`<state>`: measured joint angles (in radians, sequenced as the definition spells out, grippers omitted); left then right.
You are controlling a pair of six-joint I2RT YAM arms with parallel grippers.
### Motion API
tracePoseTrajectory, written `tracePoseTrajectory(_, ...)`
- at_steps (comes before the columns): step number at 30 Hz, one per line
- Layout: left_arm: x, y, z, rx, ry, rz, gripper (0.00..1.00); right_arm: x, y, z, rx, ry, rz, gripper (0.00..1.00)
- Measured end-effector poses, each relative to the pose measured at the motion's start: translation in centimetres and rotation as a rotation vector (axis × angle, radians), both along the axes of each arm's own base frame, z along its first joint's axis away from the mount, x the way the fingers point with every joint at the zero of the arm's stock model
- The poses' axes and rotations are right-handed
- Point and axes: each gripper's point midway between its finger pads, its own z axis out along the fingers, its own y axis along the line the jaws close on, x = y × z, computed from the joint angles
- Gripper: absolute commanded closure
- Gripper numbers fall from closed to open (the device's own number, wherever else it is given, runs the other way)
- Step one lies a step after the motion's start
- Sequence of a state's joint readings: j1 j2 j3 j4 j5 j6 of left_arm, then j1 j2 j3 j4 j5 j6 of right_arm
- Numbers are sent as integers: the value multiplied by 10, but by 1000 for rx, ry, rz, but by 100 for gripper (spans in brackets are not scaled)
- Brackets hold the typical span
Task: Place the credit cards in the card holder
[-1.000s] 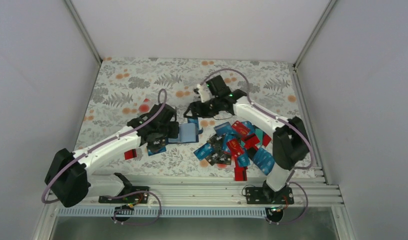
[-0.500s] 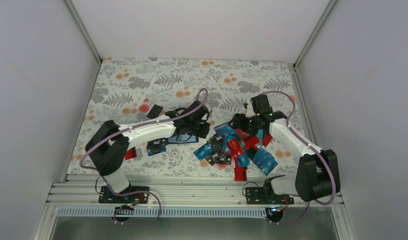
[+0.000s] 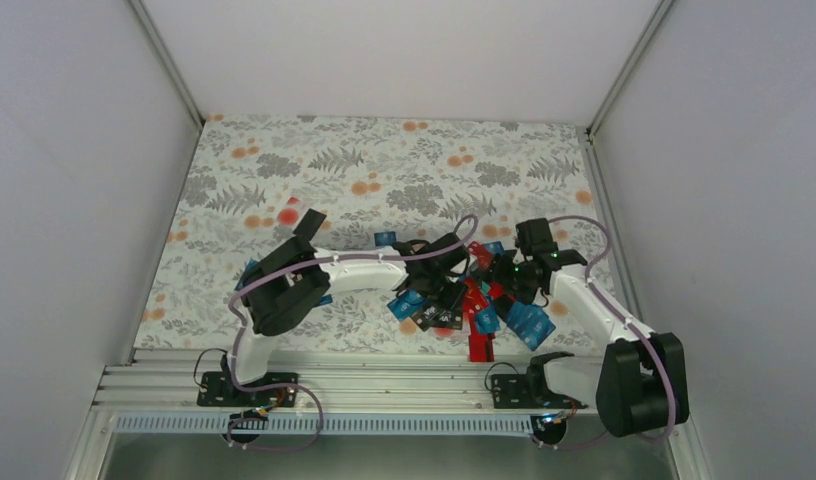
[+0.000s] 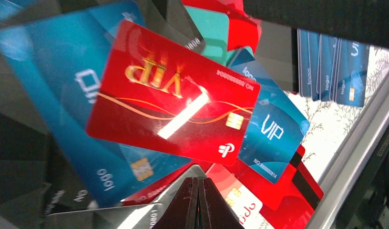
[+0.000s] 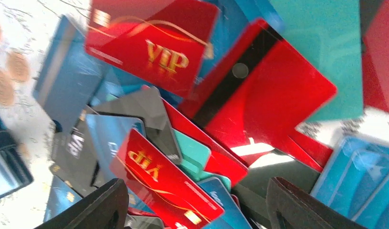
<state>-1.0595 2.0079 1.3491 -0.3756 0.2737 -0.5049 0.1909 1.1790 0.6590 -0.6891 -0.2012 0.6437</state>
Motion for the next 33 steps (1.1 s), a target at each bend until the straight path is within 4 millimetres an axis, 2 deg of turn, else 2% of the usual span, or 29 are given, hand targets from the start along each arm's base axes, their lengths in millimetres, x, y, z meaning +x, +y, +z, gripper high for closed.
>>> tracePoseTrajectory(4, -11, -6, -10, 1, 40, -30, 98, -19, -4, -13, 0, 40, -26, 27)
tracePoseTrajectory(10, -13, -8, -15, 4, 57, -38, 98, -52, -3, -36, 29, 128, -30, 27)
tracePoseTrajectory(19, -6, -21, -4, -28, 38, -39, 98, -56, 11, -36, 117, 108, 4, 28)
tracePoseTrajectory(25, -6, -23, -20, -9, 52, -40, 98, -57, 21, -35, 170, 99, 46, 28)
tracePoseTrajectory(33, -5, -32, -19, -46, 61, -54, 97, -61, 27, -35, 211, 98, 80, 37)
